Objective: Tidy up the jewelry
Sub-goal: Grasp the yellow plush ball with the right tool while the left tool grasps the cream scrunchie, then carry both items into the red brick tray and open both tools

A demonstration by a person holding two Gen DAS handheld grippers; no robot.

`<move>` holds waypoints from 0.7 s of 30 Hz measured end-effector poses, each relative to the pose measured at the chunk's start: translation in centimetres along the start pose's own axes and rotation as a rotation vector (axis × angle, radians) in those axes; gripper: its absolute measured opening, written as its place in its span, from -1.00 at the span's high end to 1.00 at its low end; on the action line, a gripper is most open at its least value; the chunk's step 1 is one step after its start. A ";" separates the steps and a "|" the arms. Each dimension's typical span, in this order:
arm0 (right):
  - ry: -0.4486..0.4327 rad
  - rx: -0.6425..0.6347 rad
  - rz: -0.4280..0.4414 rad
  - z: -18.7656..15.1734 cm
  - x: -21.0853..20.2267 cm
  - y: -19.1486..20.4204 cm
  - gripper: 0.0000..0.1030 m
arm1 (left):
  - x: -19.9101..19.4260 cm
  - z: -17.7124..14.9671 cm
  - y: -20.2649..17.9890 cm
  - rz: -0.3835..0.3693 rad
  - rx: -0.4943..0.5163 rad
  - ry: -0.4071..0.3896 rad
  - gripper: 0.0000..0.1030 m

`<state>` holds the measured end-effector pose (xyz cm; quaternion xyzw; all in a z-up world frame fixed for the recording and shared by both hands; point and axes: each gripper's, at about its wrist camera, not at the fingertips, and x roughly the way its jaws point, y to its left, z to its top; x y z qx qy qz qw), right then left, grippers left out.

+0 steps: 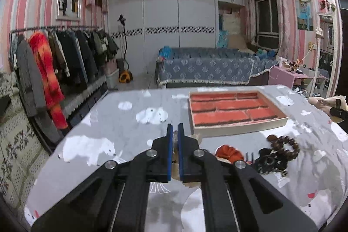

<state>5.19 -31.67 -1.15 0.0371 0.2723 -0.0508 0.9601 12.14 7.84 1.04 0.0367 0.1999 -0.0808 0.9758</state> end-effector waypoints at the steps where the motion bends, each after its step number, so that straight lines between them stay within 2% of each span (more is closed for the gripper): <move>1: -0.007 0.000 0.003 0.1 -0.6 0.0 0.32 | -0.6 0.3 -0.1 0.000 0.003 -0.012 0.92; 9: -0.046 0.002 0.001 -0.5 -4.0 -0.5 0.32 | -3.5 1.8 -0.5 0.025 -0.006 -0.068 0.92; 12: -0.068 -0.002 -0.010 -0.6 -5.0 -0.3 0.32 | -4.2 2.0 -0.7 0.039 -0.014 -0.069 0.92; 16: -0.089 0.002 -0.003 -0.6 -6.0 -0.1 0.32 | -4.7 1.9 -1.0 0.022 -0.041 -0.070 0.92; 21: -0.106 -0.006 -0.006 -0.6 -6.9 -0.1 0.31 | -5.0 2.2 -1.7 0.020 -0.030 -0.070 0.92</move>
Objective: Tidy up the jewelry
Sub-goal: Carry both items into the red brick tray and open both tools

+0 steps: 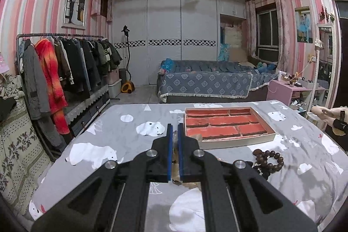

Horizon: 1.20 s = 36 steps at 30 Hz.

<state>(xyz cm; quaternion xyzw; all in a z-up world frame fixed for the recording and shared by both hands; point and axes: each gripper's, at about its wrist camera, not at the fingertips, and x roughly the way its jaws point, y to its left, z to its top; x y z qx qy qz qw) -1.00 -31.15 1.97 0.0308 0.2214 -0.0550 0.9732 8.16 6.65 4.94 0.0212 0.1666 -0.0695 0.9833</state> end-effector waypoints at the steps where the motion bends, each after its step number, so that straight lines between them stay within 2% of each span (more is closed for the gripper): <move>1: -0.003 -0.001 -0.003 0.0 -0.1 -0.1 0.31 | 0.1 0.1 -0.1 0.001 0.001 0.004 0.92; 7: -0.018 -0.017 -0.001 0.2 0.1 0.3 0.31 | 1.0 0.1 -0.5 -0.014 0.004 0.026 0.92; 12: -0.033 -0.026 0.008 0.6 0.6 0.7 0.31 | 1.3 0.2 -1.7 -0.011 0.044 0.009 0.92; 17: -0.044 -0.033 0.018 1.2 1.3 1.1 0.31 | 2.3 0.4 -2.8 -0.042 0.054 0.019 0.92; 24: -0.034 -0.031 0.032 1.9 2.8 0.9 0.32 | 4.5 2.7 -3.6 -0.071 0.078 -0.010 0.92; 30: -0.060 -0.043 0.049 3.8 4.4 1.2 0.31 | 7.4 5.2 -4.3 -0.112 0.104 -0.029 0.92; 33: -0.064 -0.049 0.056 5.2 5.9 1.6 0.31 | 8.9 6.5 -4.4 -0.127 0.103 -0.060 0.92; 36: -0.031 -0.080 0.061 5.8 8.6 2.1 0.31 | 10.7 7.5 -4.5 -0.105 0.110 -0.095 0.92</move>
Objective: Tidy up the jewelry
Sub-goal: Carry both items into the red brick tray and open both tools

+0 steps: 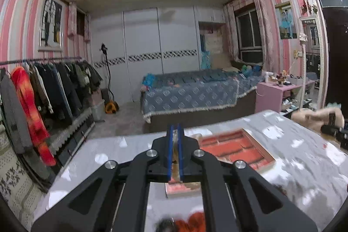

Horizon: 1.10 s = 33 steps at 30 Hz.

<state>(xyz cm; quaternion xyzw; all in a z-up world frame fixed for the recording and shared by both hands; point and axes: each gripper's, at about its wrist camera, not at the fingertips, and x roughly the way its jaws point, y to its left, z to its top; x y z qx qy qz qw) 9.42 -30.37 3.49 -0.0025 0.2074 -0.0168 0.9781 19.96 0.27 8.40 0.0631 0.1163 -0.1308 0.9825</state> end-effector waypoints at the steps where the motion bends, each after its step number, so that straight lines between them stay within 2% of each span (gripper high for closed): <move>1: 0.011 -0.002 0.002 0.0 0.8 0.0 0.31 | 0.8 0.2 0.2 -0.001 -0.009 0.006 0.92; 5: 0.050 -0.018 -0.002 -0.2 4.8 0.4 0.31 | 4.2 0.2 0.7 -0.021 -0.053 0.046 0.92; 10: 0.066 -0.017 -0.013 0.0 8.9 0.5 0.31 | 9.3 -1.3 1.0 -0.060 -0.120 0.123 0.92; 14: 0.099 -0.011 -0.002 0.1 12.8 0.3 0.31 | 13.3 -3.0 0.1 -0.051 -0.121 0.190 0.92; 17: 0.156 -0.021 0.028 -0.2 16.0 0.3 0.30 | 16.0 -4.3 -0.8 -0.064 -0.137 0.251 0.92; 18: 0.171 -0.029 0.026 -0.5 16.9 0.4 0.30 | 17.1 -5.0 -1.2 -0.070 -0.131 0.291 0.92; 23: 0.275 -0.018 0.035 -2.3 21.6 0.0 0.30 | 19.9 -8.3 -2.9 -0.081 -0.110 0.396 0.91; 27: 0.339 -0.009 0.042 -3.9 24.0 0.0 0.29 | 22.5 -10.5 -2.1 -0.097 -0.143 0.489 0.90; 33: 0.401 -0.023 0.050 -5.3 26.3 0.5 0.23 | 24.1 -11.7 -1.9 -0.109 -0.150 0.556 0.78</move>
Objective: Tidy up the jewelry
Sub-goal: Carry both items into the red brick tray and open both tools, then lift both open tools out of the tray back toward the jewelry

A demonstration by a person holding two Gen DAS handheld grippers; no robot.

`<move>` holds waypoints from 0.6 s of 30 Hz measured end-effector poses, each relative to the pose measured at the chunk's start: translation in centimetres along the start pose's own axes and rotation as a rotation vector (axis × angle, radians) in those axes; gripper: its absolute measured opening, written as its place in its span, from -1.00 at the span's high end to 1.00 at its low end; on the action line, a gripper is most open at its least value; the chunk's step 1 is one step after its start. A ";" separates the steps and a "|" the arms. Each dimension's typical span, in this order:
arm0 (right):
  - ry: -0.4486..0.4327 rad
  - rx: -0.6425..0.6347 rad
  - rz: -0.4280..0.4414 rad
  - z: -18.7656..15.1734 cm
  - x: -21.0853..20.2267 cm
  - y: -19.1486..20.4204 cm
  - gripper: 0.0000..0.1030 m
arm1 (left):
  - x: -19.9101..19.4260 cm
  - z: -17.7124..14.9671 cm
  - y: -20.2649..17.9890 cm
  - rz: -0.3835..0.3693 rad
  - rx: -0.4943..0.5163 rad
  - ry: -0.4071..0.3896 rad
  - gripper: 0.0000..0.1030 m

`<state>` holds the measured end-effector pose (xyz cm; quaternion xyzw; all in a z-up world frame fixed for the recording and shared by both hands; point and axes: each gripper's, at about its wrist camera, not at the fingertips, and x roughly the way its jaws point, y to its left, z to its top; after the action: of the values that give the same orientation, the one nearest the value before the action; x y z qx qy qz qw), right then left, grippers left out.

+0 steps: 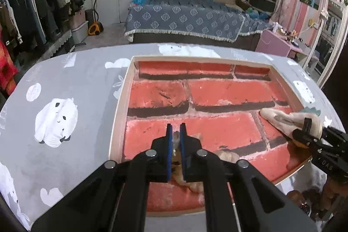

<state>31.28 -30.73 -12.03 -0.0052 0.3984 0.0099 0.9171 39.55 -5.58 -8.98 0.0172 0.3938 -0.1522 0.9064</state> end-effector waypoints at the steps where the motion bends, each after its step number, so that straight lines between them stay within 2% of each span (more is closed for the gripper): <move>1: 0.001 -0.001 -0.002 0.0 0.2 0.2 0.23 | 0.1 -0.2 0.1 -0.003 -0.001 0.004 0.72; 4: 0.002 0.000 -0.001 0.0 0.2 0.2 0.21 | 0.2 -0.3 0.2 0.004 -0.011 0.004 0.50; 6: -0.007 0.007 -0.007 0.1 0.1 0.0 0.11 | 0.0 -0.3 0.3 0.012 -0.019 -0.007 0.22; 8: -0.018 0.022 -0.005 0.2 -0.4 -0.3 0.06 | -0.7 -0.1 0.4 0.014 -0.026 -0.019 0.07; 9: -0.026 0.024 -0.012 0.3 -0.7 -0.3 -0.15 | -1.4 0.0 0.5 0.014 -0.026 -0.033 0.05; 10: -0.046 0.025 -0.025 0.4 -1.4 -0.3 -0.23 | -2.0 0.2 0.5 0.018 -0.022 -0.042 0.05; 13: -0.106 0.034 -0.018 0.8 -4.0 -0.5 -0.22 | -5.0 0.7 0.5 0.039 -0.008 -0.098 0.02; 18: -0.242 0.037 -0.042 1.1 -12.2 -0.8 -0.22 | -12.7 0.6 0.8 0.081 0.002 -0.216 -0.08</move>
<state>23.80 -31.64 -2.37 0.0047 0.2849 -0.0162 0.9584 32.02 -1.53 0.52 0.0174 0.2929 -0.1167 0.9488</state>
